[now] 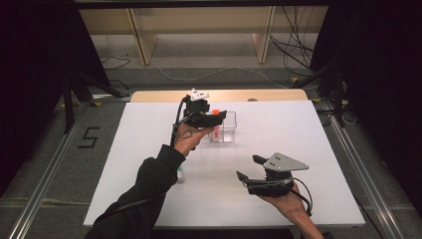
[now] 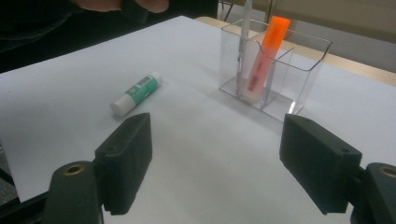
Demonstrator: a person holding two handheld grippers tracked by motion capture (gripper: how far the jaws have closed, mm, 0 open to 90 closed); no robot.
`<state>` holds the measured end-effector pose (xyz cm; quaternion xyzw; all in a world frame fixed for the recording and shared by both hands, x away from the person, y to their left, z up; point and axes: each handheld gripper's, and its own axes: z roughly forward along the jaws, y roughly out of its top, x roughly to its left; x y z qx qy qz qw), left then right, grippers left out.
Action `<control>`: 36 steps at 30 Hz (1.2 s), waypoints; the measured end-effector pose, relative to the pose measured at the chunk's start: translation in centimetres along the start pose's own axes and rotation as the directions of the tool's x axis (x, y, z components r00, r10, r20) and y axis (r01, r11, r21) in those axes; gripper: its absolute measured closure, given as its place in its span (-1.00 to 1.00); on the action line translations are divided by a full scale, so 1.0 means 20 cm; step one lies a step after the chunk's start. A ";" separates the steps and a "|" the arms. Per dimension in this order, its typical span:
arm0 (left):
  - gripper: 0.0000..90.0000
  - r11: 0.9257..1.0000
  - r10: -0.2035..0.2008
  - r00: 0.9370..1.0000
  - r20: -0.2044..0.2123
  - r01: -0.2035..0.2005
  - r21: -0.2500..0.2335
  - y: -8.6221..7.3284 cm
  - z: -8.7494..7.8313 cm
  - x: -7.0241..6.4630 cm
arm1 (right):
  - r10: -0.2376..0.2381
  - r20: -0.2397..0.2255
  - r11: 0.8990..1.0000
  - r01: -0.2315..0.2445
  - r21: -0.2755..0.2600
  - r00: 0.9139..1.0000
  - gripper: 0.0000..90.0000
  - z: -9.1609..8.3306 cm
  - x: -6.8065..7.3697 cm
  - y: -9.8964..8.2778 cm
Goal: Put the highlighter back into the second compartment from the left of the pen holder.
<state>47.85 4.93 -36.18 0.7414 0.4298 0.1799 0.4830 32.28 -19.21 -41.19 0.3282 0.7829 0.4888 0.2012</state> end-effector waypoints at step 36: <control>-0.57 0.978 -0.078 0.993 -0.090 0.094 0.186 -0.25 -0.30 0.17 | -0.001 0.003 1.000 0.001 0.011 1.000 -0.42 0.00 0.00 -0.01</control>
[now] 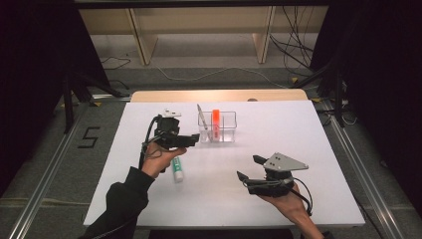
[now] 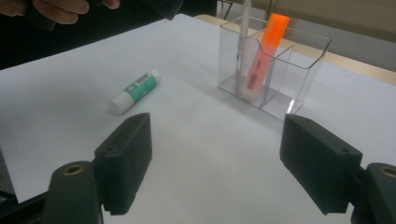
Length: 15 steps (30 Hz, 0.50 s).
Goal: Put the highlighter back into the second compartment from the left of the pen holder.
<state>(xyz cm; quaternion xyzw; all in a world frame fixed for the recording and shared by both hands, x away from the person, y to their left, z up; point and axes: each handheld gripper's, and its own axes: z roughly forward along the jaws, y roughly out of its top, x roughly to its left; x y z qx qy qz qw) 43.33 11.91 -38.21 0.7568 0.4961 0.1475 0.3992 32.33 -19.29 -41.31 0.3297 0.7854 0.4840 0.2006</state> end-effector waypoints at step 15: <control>-0.63 0.998 -0.029 0.999 -0.040 0.031 0.049 -0.08 0.00 0.03 | 0.003 0.003 1.000 -0.003 0.003 1.000 -0.42 0.00 -0.01 -0.01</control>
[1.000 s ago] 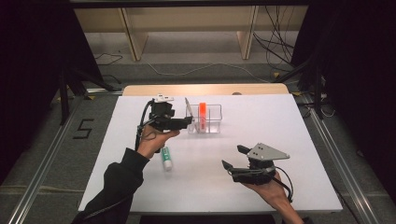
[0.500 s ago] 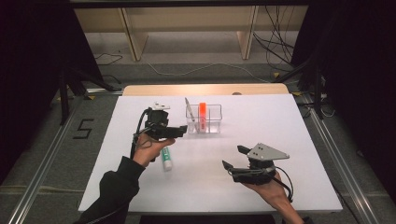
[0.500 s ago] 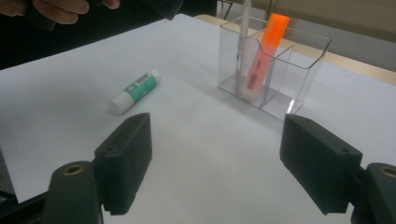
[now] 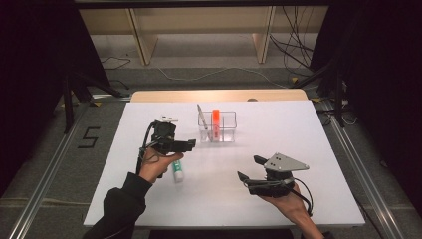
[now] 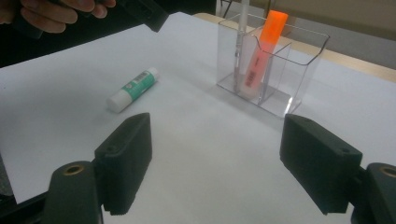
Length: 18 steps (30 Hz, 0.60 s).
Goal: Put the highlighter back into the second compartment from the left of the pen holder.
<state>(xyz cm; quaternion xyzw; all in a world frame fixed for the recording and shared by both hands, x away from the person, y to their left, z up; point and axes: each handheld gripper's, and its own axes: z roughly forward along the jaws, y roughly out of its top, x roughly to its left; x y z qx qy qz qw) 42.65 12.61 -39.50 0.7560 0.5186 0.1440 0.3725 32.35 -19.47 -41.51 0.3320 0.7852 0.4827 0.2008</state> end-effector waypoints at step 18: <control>-0.65 0.997 -0.025 0.999 -0.026 0.027 0.067 -0.11 0.02 0.04 | 0.005 0.010 1.000 -0.005 0.004 1.000 -0.42 -0.01 -0.01 -0.01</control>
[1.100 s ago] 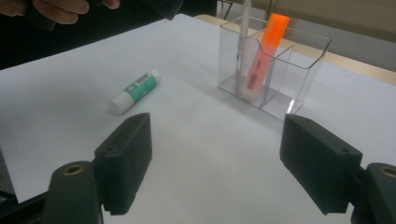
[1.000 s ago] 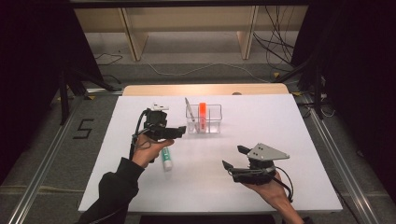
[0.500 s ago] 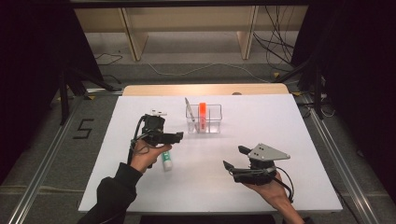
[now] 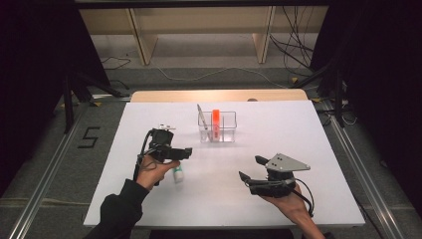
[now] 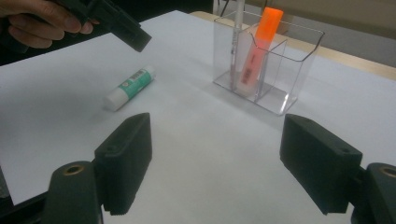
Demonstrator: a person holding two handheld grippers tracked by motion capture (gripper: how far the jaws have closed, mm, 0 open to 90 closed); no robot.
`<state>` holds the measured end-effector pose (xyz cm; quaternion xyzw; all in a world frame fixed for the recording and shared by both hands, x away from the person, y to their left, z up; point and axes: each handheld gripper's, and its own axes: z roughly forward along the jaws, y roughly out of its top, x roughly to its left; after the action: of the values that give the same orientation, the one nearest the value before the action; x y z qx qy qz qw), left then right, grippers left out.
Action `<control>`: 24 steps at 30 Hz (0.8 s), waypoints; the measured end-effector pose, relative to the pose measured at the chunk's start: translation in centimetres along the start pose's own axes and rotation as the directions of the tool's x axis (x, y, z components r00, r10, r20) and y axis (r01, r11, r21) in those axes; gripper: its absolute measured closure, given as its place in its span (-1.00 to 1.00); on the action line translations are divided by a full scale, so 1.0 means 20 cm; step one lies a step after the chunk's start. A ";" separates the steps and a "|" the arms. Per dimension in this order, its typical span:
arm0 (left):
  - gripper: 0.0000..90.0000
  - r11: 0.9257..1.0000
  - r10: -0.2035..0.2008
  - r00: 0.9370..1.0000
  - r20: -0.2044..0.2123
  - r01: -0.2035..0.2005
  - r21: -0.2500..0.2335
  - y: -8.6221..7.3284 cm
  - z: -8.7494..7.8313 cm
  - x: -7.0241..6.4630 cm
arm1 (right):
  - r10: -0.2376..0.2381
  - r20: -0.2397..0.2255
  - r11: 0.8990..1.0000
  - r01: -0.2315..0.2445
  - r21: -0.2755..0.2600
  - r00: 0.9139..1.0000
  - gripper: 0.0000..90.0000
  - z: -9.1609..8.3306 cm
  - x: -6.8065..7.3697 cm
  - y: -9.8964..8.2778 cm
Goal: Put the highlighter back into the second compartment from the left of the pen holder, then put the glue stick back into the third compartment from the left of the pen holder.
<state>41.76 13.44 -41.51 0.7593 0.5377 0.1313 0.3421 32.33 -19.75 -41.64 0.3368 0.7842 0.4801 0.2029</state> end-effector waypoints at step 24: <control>-0.65 0.997 -0.043 0.999 -0.016 0.044 0.058 -0.10 0.04 0.05 | -0.006 0.000 1.000 0.006 0.003 1.000 -0.42 0.00 0.00 0.00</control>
<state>41.10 14.45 -43.58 0.7561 0.5603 0.1139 0.3186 32.38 -19.79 -41.71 0.3346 0.7858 0.4785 0.2038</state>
